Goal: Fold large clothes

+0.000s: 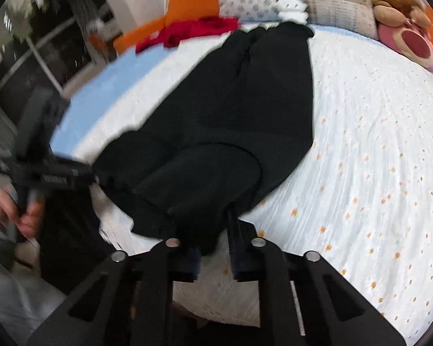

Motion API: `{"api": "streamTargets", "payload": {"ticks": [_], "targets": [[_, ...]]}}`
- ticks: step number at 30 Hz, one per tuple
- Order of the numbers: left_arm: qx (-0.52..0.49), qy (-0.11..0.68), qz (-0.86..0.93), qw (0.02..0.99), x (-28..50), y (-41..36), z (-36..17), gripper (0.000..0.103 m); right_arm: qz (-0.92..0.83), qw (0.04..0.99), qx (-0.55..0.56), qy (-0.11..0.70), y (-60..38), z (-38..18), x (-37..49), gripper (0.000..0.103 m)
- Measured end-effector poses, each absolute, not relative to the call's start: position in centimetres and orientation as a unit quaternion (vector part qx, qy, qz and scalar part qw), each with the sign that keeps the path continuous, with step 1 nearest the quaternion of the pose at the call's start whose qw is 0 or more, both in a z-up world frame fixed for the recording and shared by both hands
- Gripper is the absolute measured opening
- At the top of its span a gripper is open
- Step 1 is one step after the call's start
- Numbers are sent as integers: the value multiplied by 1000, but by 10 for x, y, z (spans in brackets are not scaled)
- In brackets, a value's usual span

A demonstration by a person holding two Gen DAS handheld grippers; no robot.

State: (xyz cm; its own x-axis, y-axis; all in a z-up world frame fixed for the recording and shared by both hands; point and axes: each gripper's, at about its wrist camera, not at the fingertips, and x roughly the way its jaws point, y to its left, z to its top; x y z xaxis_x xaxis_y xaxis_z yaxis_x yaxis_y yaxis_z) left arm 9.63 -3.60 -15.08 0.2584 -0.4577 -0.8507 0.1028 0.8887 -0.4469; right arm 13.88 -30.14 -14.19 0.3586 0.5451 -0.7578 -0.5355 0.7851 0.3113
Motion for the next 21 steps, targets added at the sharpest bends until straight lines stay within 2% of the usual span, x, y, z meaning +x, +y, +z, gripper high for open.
{"api": "streamTargets", "payload": {"ticks": [4,11,19,21], "targets": [[-224,542,-222,779,119,-11,-115,11,331,833,38,442,-312,-113,163,10],[-190,493,-214,822,212,-3,-66,12,314,864,15,395,-294,-66,243,6],[-207,498,-164,826,330,17,-87,12,273,873,20,404,-267,-68,370,6],[-211,497,-151,828,350,0,-101,12,256,875,16,411,-263,-80,397,5]]}}
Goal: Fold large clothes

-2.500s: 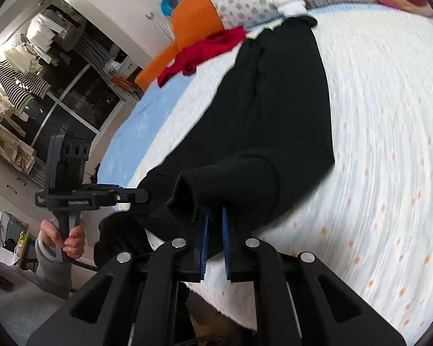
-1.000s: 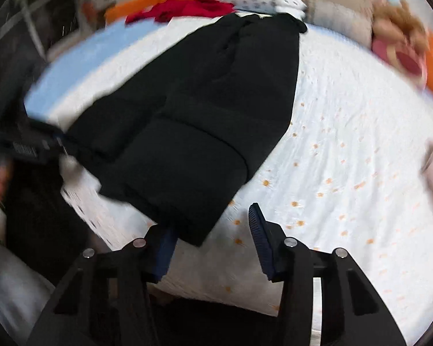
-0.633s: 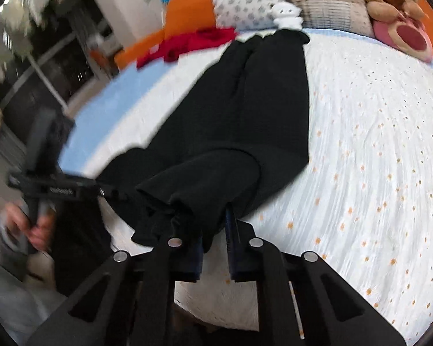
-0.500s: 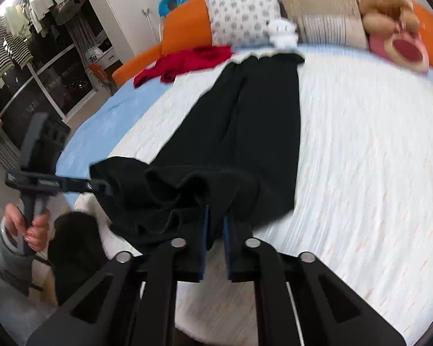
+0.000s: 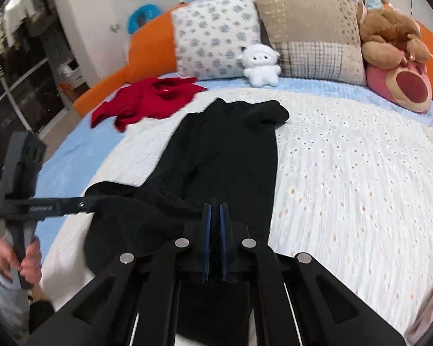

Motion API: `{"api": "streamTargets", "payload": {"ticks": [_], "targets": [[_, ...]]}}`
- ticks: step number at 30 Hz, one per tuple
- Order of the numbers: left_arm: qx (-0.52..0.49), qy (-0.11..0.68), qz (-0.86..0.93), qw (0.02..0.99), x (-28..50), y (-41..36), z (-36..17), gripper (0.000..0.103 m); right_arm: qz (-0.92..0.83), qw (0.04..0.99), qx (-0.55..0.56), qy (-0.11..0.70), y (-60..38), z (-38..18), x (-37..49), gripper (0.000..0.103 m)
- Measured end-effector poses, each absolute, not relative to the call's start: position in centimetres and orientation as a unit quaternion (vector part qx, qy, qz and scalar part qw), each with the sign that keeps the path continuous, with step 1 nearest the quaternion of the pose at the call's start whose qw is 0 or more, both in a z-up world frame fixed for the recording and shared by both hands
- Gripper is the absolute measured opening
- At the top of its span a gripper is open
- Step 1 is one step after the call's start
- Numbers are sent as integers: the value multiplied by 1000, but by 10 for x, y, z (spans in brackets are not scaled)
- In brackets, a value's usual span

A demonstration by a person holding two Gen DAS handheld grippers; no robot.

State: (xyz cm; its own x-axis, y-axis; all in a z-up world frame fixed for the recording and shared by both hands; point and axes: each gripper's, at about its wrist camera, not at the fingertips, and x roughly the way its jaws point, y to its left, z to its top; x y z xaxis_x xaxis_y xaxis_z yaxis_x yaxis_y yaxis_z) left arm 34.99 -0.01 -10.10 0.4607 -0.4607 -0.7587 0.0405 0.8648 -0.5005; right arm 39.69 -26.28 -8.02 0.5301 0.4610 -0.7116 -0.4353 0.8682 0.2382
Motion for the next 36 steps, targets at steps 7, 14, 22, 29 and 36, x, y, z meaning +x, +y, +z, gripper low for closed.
{"api": "streamTargets", "payload": {"ticks": [7,14,22,29,36], "targets": [[-164,529,-133,822,380,-13,-152,14,222,859,-5,461,-255,-152,434,8],[-206,501,-142,829,362,12,-112,30,199,906,31,372,-293,-103,384,49],[-132,401,-94,902,312,6,-66,99,301,867,-36,396,-253,-112,289,45],[83,415,-101,900,299,-87,-115,99,235,882,-47,406,-226,-129,330,36],[68,496,-76,862,341,-81,-176,101,232,882,-66,406,-210,-159,353,37]]}}
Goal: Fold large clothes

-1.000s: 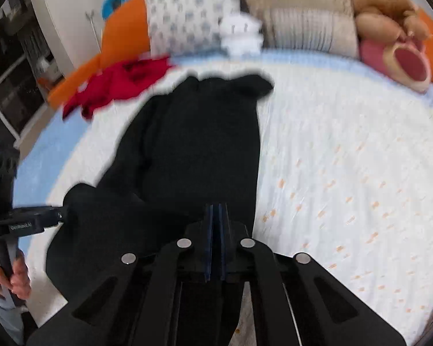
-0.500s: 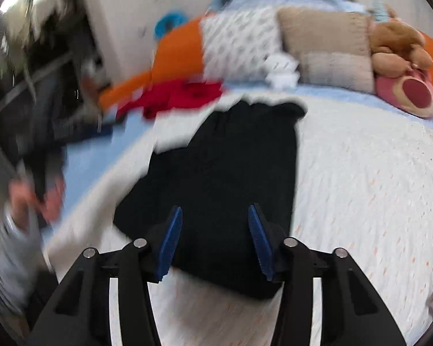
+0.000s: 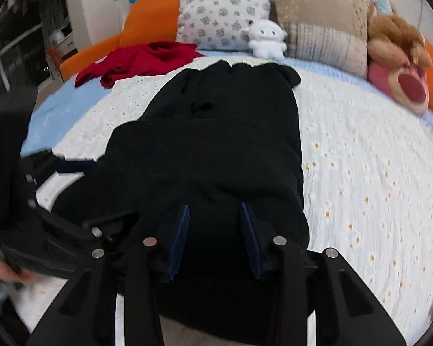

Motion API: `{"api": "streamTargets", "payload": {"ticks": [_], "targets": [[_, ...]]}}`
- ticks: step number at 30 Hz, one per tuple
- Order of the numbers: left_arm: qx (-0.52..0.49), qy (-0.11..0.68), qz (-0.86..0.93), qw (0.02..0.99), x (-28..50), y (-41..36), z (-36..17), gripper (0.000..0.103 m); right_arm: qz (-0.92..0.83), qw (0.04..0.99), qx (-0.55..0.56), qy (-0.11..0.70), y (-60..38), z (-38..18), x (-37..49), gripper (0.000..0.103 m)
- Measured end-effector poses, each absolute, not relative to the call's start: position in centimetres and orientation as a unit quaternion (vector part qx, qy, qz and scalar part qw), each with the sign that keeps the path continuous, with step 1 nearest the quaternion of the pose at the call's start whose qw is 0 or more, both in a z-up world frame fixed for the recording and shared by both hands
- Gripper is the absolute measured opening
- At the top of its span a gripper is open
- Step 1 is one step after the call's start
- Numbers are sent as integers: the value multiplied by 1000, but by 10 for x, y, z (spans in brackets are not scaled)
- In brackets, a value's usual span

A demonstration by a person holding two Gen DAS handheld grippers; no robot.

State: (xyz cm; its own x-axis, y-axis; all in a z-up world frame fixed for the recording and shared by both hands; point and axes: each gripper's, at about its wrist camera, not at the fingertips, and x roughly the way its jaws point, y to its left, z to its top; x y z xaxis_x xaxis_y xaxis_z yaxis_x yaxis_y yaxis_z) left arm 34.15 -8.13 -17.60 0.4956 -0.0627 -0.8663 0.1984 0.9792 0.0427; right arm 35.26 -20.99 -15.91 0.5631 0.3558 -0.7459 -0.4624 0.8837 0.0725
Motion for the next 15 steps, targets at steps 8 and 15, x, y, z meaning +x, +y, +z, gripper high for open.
{"api": "streamTargets", "payload": {"ticks": [8,15], "targets": [[59,486,-75,869,333,-78,-158,101,281,862,49,419,-238,-138,348,57],[35,499,-133,856,275,-51,-131,101,308,881,-16,359,-300,-109,299,85]]}}
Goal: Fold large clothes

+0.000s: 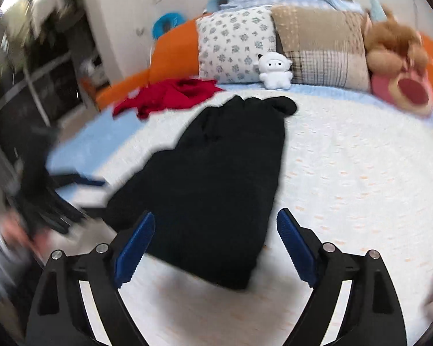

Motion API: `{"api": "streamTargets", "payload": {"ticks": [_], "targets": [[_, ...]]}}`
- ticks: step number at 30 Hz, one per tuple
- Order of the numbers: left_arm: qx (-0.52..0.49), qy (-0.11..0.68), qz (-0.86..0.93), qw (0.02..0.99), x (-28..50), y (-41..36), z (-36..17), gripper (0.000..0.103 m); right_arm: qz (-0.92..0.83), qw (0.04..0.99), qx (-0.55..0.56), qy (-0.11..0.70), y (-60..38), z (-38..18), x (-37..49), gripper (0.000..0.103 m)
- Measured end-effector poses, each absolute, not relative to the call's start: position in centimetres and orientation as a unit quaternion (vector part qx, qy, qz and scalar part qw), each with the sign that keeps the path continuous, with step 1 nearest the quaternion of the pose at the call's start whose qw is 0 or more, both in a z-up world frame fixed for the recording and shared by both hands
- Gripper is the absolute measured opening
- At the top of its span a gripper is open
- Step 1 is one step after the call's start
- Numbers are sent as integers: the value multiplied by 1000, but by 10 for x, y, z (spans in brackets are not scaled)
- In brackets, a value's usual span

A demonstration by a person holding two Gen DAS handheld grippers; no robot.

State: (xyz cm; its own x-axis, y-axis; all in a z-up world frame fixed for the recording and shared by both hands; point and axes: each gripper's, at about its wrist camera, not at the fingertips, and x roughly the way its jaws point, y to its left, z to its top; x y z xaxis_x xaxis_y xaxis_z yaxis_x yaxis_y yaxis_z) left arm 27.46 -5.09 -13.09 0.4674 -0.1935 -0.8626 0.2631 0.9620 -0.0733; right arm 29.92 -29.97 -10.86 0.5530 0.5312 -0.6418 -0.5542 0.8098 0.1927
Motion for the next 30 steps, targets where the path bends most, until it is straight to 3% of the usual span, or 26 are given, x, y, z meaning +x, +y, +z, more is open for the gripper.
{"api": "streamTargets", "payload": {"ticks": [3,11,12,13,16,21,26,30], "targets": [[98,500,-134,850,264,-56,-145,101,316,870,-27,379,-312,-131,297,81],[100,537,-138,826,274,-65,-189,100,349,841,16,413,-299,-176,315,61],[90,540,-140,825,276,-65,-191,96,354,835,23,420,-300,-176,318,60],[77,544,-144,823,278,-64,-193,91,358,830,27,427,-300,-176,320,50],[53,549,-145,821,285,-64,-188,75,370,814,55,444,-301,-174,327,37],[16,517,-149,843,309,-61,-151,54,379,801,119,448,-301,-147,346,28],[-32,551,-185,813,342,-42,-125,53,396,791,152,441,-295,-103,387,27],[-17,570,-187,800,350,-34,-121,61,402,791,117,446,-278,-91,397,28]]}}
